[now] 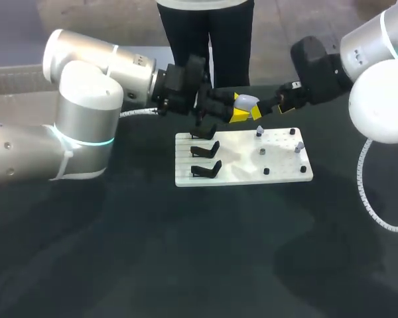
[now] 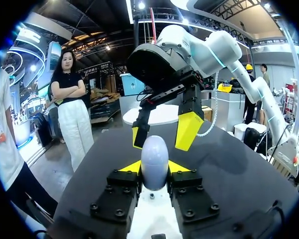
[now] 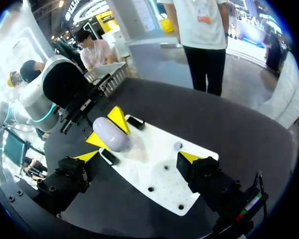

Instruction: Pick up each earbud case from the left stands, insert the matching earbuds, close the lid, and place the case in the box.

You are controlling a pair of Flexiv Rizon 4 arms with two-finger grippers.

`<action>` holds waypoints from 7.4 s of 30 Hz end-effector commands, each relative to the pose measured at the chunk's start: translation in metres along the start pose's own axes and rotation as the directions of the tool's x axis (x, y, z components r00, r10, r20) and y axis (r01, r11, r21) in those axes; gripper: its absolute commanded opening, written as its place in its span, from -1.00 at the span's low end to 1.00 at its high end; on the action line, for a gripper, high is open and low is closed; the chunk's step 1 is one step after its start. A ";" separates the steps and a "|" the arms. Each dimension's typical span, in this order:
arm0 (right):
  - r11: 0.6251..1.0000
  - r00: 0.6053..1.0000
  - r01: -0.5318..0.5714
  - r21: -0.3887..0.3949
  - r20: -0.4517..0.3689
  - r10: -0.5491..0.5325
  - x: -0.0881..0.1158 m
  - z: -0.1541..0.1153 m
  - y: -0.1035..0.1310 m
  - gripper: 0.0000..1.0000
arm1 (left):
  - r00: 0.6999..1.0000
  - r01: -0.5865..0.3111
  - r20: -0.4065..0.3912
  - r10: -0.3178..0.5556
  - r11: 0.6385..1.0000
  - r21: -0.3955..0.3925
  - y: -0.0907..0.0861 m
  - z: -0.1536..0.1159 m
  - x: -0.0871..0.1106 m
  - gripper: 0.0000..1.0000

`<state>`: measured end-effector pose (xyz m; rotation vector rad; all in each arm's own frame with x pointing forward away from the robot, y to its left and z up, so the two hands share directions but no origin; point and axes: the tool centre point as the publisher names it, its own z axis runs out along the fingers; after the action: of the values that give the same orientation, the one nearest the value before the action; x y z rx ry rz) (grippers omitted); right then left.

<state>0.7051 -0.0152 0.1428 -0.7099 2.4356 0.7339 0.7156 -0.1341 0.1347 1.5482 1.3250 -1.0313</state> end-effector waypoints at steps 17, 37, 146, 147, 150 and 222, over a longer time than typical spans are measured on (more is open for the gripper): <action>0.992 1.000 0.012 0.123 0.021 -0.015 -0.009 -0.017 -0.006 1.00 | 0.986 0.018 0.167 -0.006 0.997 -0.070 -0.014 -0.015 0.006 -1.00; 0.909 0.992 -0.049 0.414 -0.090 0.094 0.030 -0.052 -0.050 1.00 | 0.962 0.097 0.263 -0.072 0.992 -0.082 -0.008 -0.035 0.003 -1.00; 0.869 0.875 0.003 0.494 -0.422 0.238 0.093 0.031 -0.103 -0.30 | 0.965 0.055 0.260 -0.026 0.993 -0.107 -0.016 -0.033 -0.012 -1.00; 0.866 0.874 0.005 0.499 -0.423 0.239 0.093 0.031 -0.103 -0.31 | 0.965 0.055 0.260 -0.026 0.993 -0.107 -0.016 -0.033 -0.012 -1.00; 0.867 0.876 0.002 0.499 -0.419 0.239 0.091 0.031 -0.103 -0.32 | 0.965 0.055 0.260 -0.026 0.993 -0.107 -0.016 -0.033 -0.012 -1.00; 0.407 0.590 -0.569 0.715 0.011 0.807 -0.004 -0.073 0.056 -1.00 | 0.965 0.055 0.260 -0.026 0.993 -0.107 -0.016 -0.033 -0.012 -1.00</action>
<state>0.6534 -0.0298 0.2094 -0.1361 3.0054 -0.0569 0.7015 -0.1052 0.1561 1.2655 1.2195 -1.1269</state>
